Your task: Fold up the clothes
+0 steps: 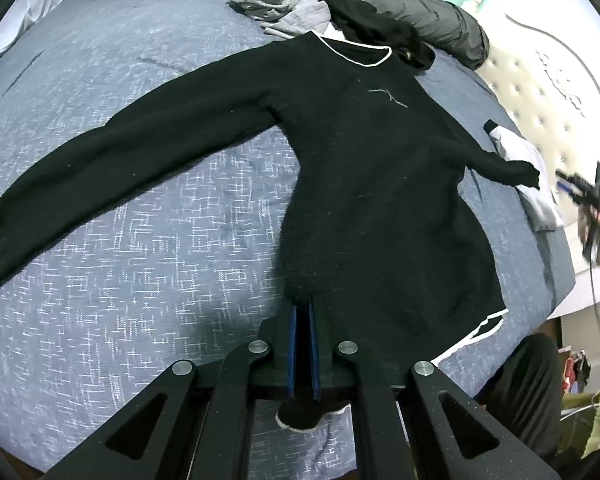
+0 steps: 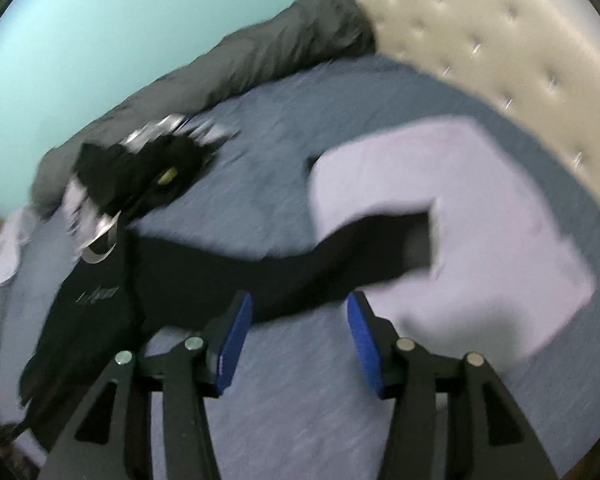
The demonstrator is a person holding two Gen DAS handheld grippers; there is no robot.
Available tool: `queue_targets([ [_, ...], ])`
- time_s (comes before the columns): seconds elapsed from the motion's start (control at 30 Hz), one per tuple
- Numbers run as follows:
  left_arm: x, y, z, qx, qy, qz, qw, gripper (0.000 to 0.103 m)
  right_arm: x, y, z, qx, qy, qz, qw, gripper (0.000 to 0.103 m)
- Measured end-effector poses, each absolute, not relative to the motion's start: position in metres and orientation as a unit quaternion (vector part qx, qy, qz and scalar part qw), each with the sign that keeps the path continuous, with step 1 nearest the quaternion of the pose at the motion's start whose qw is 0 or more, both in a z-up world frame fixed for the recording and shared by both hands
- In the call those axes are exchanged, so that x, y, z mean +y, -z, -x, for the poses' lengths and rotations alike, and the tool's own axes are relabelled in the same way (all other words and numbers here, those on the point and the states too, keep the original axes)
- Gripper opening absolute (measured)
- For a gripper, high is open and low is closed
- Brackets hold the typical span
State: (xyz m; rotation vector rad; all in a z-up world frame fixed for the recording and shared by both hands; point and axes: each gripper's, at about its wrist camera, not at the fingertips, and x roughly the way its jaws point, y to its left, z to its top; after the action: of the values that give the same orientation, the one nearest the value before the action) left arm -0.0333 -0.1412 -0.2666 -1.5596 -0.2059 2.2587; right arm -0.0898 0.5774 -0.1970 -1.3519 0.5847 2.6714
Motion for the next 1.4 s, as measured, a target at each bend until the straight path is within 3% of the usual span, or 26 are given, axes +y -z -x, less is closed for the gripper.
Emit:
queue_targets([
  [0.17, -0.142, 0.267, 0.032, -0.082, -0.805, 0.554, 0.198, 0.005, 0.490, 0.242, 0.062, 0.207, -0.830, 0.513, -0.065, 0.052],
  [0.4, -0.140, 0.267, 0.032, -0.080, -0.804, 0.554, 0.199, 0.005, 0.385, 0.284, 0.045, 0.155, -0.781, 0.584, -0.159, 0.052],
  [0.83, -0.142, 0.267, 0.031, -0.086, -0.804, 0.552, 0.202, 0.005, 0.330, 0.323, 0.044, 0.147, -0.732, 0.639, -0.186, 0.052],
  [0.9, -0.142, 0.267, 0.030, -0.086, -0.804, 0.552, 0.202, 0.005, 0.327, 0.324, 0.041, 0.146, -0.729, 0.640, -0.193, 0.044],
  [0.97, -0.141, 0.266, 0.029, -0.084, -0.804, 0.552, 0.202, 0.005, 0.324, 0.324, 0.041, 0.137, -0.729, 0.641, -0.198, 0.019],
  [1.03, -0.140, 0.265, 0.029, -0.084, -0.805, 0.551, 0.204, 0.005, 0.325, 0.320, 0.036, 0.130, -0.732, 0.638, -0.200, 0.008],
  [1.4, -0.128, 0.254, 0.021, -0.076, -0.806, 0.546, 0.214, 0.005, 0.354, 0.253, 0.029, 0.103, -0.772, 0.598, -0.189, 0.004],
])
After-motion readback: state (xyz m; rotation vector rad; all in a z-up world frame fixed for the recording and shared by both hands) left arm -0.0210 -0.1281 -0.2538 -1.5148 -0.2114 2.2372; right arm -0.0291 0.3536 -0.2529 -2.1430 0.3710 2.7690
